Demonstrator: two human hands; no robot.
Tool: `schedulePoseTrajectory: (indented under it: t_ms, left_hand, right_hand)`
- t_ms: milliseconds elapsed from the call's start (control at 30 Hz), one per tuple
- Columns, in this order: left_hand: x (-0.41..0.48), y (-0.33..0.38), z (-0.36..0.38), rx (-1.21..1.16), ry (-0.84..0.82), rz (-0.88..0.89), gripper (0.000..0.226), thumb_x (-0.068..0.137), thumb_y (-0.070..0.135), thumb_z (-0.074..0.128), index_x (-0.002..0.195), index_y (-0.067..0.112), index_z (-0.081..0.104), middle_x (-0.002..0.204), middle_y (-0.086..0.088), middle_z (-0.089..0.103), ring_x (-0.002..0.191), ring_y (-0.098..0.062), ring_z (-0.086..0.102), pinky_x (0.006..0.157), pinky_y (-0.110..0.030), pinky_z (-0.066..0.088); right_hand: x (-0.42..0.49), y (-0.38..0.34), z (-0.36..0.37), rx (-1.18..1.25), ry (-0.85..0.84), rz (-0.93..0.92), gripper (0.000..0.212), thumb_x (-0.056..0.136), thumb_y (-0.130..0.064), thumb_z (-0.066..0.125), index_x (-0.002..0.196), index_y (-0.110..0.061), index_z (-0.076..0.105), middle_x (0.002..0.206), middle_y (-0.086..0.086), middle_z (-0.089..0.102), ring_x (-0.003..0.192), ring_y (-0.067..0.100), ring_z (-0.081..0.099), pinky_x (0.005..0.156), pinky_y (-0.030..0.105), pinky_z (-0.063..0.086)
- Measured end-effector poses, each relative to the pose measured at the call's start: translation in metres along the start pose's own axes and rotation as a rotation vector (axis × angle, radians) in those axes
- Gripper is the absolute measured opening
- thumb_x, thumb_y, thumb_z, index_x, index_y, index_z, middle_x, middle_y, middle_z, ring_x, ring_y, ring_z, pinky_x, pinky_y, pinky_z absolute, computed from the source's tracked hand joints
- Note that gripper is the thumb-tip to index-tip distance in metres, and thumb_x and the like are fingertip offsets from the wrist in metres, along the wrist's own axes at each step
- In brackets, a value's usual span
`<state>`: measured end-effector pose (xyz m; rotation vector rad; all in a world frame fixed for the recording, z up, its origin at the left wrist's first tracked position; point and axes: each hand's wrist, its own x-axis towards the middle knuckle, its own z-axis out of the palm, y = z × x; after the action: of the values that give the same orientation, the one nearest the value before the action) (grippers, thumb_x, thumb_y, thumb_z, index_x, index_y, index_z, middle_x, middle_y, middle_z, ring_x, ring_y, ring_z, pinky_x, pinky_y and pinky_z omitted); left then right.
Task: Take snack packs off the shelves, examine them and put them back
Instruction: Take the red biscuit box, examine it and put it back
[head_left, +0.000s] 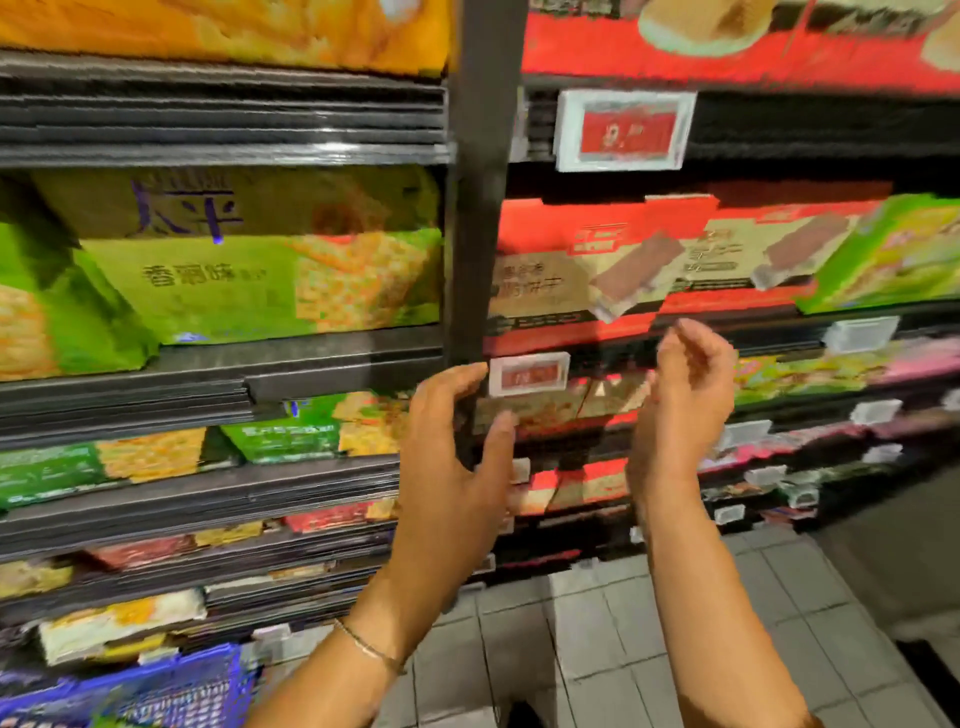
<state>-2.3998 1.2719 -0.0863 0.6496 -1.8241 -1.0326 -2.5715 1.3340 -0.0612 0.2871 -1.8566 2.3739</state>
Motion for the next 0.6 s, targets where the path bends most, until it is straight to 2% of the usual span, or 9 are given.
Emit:
schedulePoseTrajectory:
  t_ms: [67, 133, 167, 267, 333, 400, 500, 600]
  left_hand:
    - [0.005, 0.01, 0.028, -0.006, 0.084, 0.049, 0.038, 0.099, 0.02, 0.065, 0.135, 0.016, 0.057, 0.131, 0.001, 0.059, 0.126, -0.023, 0.059, 0.104, -0.042, 0.051]
    - [0.008, 0.014, 0.053, 0.011, 0.152, 0.057, 0.042, 0.099, 0.019, 0.064, 0.139, 0.013, 0.055, 0.135, -0.001, 0.055, 0.131, -0.025, 0.055, 0.106, -0.046, 0.05]
    - [0.008, 0.015, 0.063, 0.039, 0.179, 0.048, 0.045, 0.099, 0.019, 0.064, 0.142, 0.011, 0.053, 0.139, -0.002, 0.053, 0.136, -0.026, 0.052, 0.109, -0.047, 0.048]
    - [0.003, 0.017, 0.086, 0.075, 0.221, -0.021, 0.056, 0.101, 0.024, 0.062, 0.153, 0.016, 0.044, 0.154, -0.003, 0.045, 0.148, -0.021, 0.042, 0.119, -0.05, 0.041]
    - [0.005, 0.018, 0.095, 0.02, 0.212, -0.106, 0.059, 0.103, 0.03, 0.06, 0.158, 0.025, 0.039, 0.162, 0.003, 0.04, 0.153, -0.016, 0.036, 0.122, -0.051, 0.037]
    - [0.007, 0.019, 0.099, -0.038, 0.205, -0.172, 0.063, 0.104, 0.037, 0.059, 0.16, 0.029, 0.034, 0.166, 0.008, 0.035, 0.155, -0.012, 0.031, 0.124, -0.05, 0.033]
    - [0.009, 0.026, 0.104, -0.082, 0.24, -0.233, 0.071, 0.101, 0.046, 0.055, 0.164, 0.027, 0.027, 0.168, 0.014, 0.031, 0.154, -0.003, 0.03, 0.125, -0.037, 0.033]
    - [0.012, 0.039, 0.11, -0.136, 0.267, -0.272, 0.076, 0.1, 0.052, 0.05, 0.166, 0.027, 0.021, 0.167, 0.02, 0.028, 0.149, 0.011, 0.029, 0.111, -0.006, 0.033]
  right_hand:
    - [0.032, 0.0, -0.007, 0.015, -0.027, -0.063, 0.022, 0.099, -0.002, 0.058, 0.12, -0.006, 0.062, 0.108, -0.001, 0.062, 0.089, -0.01, 0.059, 0.082, 0.011, 0.045]
    - [0.054, 0.0, -0.01, -0.035, -0.112, -0.105, 0.027, 0.101, -0.005, 0.058, 0.128, -0.001, 0.06, 0.116, 0.002, 0.062, 0.097, -0.011, 0.06, 0.084, 0.009, 0.047]
    - [0.06, 0.0, -0.01, -0.063, -0.172, -0.101, 0.028, 0.102, -0.009, 0.059, 0.129, -0.005, 0.06, 0.12, -0.001, 0.062, 0.104, -0.006, 0.06, 0.086, 0.009, 0.048]
    - [0.067, 0.004, -0.013, -0.135, -0.337, -0.044, 0.033, 0.102, -0.019, 0.062, 0.134, -0.017, 0.06, 0.131, -0.007, 0.063, 0.122, 0.005, 0.06, 0.1, 0.019, 0.051]
    - [0.072, 0.008, -0.013, -0.159, -0.4, -0.011, 0.039, 0.102, -0.02, 0.064, 0.14, -0.017, 0.057, 0.136, -0.004, 0.062, 0.125, 0.008, 0.059, 0.106, 0.03, 0.052]
    - [0.075, 0.009, -0.013, -0.16, -0.421, -0.014, 0.041, 0.101, -0.022, 0.065, 0.141, -0.018, 0.057, 0.136, -0.004, 0.06, 0.123, 0.006, 0.06, 0.105, 0.034, 0.054]
    - [0.073, 0.009, -0.016, -0.155, -0.414, -0.055, 0.041, 0.102, -0.028, 0.064, 0.142, -0.021, 0.057, 0.129, -0.009, 0.057, 0.116, 0.005, 0.061, 0.098, 0.03, 0.057]
    - [0.065, 0.01, -0.023, -0.158, -0.435, -0.13, 0.041, 0.102, -0.036, 0.06, 0.14, -0.02, 0.06, 0.122, -0.004, 0.053, 0.108, 0.007, 0.059, 0.09, 0.02, 0.055]
